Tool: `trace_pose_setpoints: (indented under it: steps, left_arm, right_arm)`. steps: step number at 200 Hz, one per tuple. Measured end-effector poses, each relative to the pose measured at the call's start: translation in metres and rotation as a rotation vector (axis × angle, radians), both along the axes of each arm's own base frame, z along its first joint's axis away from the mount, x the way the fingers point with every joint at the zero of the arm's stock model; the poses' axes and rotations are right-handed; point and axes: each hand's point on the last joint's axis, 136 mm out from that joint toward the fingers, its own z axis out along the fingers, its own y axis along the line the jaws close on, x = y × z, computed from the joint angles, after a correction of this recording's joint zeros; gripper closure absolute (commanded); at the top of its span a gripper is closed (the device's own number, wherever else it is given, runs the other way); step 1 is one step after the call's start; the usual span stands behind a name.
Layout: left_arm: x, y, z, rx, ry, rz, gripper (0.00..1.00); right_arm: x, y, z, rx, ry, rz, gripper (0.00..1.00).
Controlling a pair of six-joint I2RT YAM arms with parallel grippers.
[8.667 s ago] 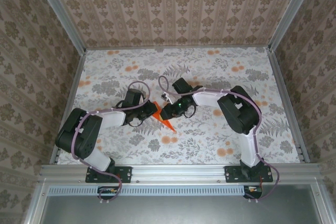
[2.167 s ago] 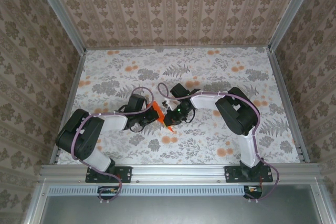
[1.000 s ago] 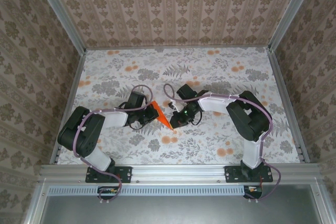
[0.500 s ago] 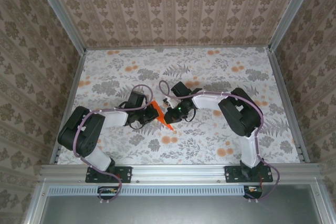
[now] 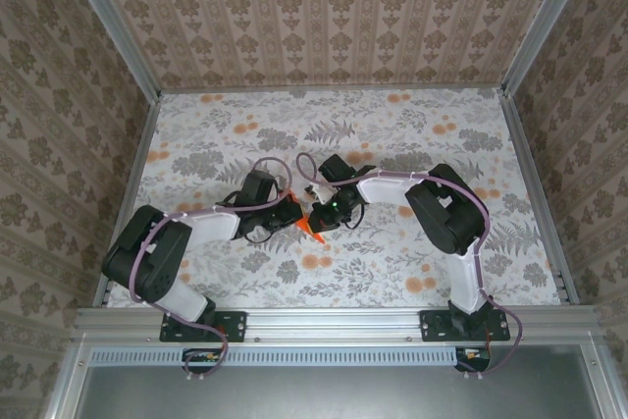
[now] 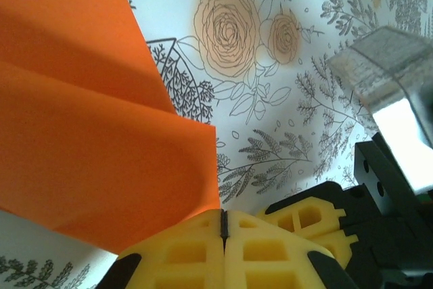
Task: Fold a paper plane with a square sheet of paper (pick it up from the middle)
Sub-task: Fold the wing for the fifth time at the center of the table.
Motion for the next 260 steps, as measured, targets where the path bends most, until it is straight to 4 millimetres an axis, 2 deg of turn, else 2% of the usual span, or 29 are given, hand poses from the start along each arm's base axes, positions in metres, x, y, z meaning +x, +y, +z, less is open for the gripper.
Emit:
trace_pose_setpoints:
  steps: [68, 126, 216, 260]
  left_arm:
    - [-0.004, -0.004, -0.018, 0.020, 0.022, -0.024, 0.98]
    - [-0.001, 0.000, -0.021, 0.009, 0.006, -0.032, 0.98]
    - [0.040, 0.047, -0.018, -0.011, -0.023, 0.022, 0.96]
    - [0.050, 0.056, -0.014, 0.005, -0.049, 0.022, 0.95]
  right_arm:
    - [0.000, -0.001, -0.001, -0.009, 0.007, -0.011, 0.95]
    - [0.000, -0.002, -0.002, -0.016, -0.001, -0.005, 0.95]
    - [-0.001, -0.005, -0.003, -0.008, -0.012, 0.019, 0.95]
    - [-0.001, -0.005, -0.003, -0.008, -0.012, 0.019, 0.95]
